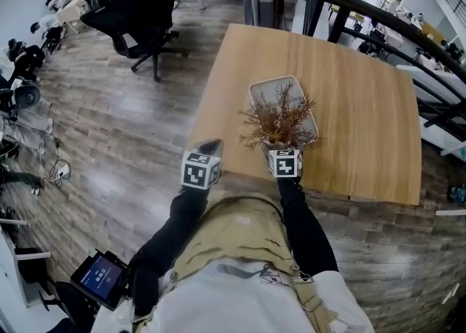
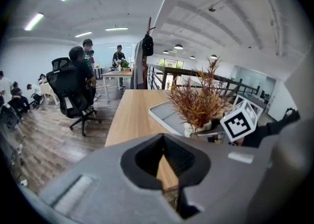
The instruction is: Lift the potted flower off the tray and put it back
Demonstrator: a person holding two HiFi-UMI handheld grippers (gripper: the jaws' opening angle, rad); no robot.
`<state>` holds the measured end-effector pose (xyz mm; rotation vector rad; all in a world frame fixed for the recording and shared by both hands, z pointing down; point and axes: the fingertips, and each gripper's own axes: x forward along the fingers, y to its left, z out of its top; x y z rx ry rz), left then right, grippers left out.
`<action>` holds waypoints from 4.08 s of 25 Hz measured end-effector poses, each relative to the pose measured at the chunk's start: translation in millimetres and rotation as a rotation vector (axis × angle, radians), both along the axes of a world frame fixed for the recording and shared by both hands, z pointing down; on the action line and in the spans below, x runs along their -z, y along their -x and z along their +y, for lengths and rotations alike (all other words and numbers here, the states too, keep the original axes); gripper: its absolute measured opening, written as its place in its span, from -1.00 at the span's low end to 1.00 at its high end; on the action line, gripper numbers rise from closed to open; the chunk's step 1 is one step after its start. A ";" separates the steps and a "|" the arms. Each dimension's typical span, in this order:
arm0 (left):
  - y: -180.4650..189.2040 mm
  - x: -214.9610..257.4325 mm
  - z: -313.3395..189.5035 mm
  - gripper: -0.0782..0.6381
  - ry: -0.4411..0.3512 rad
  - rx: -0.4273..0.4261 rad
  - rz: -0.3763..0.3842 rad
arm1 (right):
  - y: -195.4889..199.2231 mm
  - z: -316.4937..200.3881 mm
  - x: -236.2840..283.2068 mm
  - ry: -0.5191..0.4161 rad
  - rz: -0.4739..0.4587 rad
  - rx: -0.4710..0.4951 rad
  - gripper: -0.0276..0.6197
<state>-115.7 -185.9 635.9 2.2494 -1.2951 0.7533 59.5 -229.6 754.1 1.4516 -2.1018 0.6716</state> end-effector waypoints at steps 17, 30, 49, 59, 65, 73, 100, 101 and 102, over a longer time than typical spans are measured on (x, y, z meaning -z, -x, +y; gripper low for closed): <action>10.0 -9.6 9.3 -0.78 0.043 0.026 -0.018 | 4.0 -26.7 4.9 -0.053 -0.074 -0.010 0.55; 12.1 -19.8 17.2 -0.78 0.072 0.027 -0.035 | 4.0 -38.0 2.2 -0.053 -0.062 -0.012 0.55; -27.0 -11.1 23.0 -0.78 0.068 -0.040 0.002 | -13.9 16.5 15.2 -0.005 -0.073 -0.037 0.56; -58.1 53.3 13.3 -0.78 -0.003 -0.141 0.071 | -16.2 66.6 114.5 -0.070 -0.011 -0.108 0.18; -67.4 93.0 0.5 -0.78 -0.077 -0.192 0.108 | -19.8 73.2 198.0 -0.195 0.008 -0.171 -0.35; -78.8 151.9 -10.8 -0.78 -0.146 -0.229 0.206 | -29.1 70.0 306.3 -0.396 0.038 -0.233 -0.90; -83.6 244.0 -34.2 -0.78 -0.348 -0.294 0.272 | -1.0 47.6 392.9 -0.584 0.017 -0.196 -0.90; -83.4 243.4 -34.0 -0.78 -0.349 -0.294 0.272 | -1.0 47.9 392.4 -0.585 0.018 -0.195 -0.90; -83.0 243.0 -34.4 -0.78 -0.351 -0.295 0.270 | -0.7 47.7 391.8 -0.587 0.018 -0.195 -0.90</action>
